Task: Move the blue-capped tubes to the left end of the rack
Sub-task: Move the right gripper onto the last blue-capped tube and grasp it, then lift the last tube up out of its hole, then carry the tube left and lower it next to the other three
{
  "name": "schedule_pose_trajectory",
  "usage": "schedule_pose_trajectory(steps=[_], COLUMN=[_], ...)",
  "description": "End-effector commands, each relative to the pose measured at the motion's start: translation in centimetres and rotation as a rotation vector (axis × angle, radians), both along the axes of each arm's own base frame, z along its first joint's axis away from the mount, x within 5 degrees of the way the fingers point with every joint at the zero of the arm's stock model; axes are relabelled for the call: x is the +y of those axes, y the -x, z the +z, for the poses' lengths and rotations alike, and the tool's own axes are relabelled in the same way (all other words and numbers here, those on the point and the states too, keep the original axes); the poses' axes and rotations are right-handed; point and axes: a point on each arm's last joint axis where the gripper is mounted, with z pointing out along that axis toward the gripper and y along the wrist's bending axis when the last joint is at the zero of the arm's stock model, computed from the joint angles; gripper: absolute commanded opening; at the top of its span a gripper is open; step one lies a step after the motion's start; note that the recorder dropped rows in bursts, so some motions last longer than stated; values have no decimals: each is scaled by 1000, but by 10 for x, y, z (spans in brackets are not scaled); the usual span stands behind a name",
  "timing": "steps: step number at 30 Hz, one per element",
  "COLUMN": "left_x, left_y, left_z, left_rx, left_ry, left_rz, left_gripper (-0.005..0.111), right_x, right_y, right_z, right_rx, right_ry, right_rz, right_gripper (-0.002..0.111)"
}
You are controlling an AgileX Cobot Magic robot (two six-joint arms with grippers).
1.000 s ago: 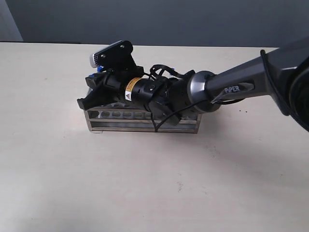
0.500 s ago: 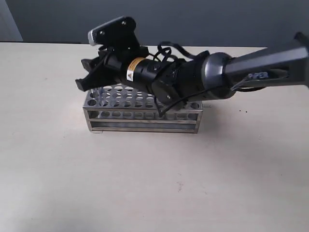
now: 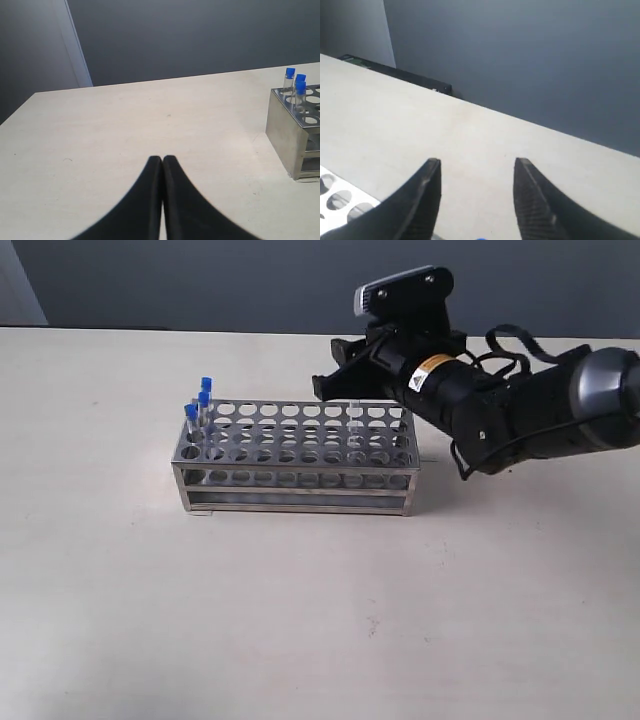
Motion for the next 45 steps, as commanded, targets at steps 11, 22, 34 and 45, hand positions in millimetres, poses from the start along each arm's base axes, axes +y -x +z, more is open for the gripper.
schedule_pose_trajectory(steps=[11, 22, 34, 45], left_x=[-1, -1, -1, -1], left_y=[0, 0, 0, 0], left_z=[2, 2, 2, 2], left_rx=[-11, -11, -11, -11], left_ry=[3, 3, 3, 3], left_rz=[-8, -8, -8, -8], left_gripper=[0, 0, 0, 0], right_x=[0, 0, 0, 2], right_y=[-11, -11, -11, 5], right_z=[-55, -68, -37, 38], right_rx=[41, 68, -4, -164], right_ry=[-36, -23, -87, -150], right_rz=[-65, -69, -69, 82], right_gripper=[45, 27, 0, 0])
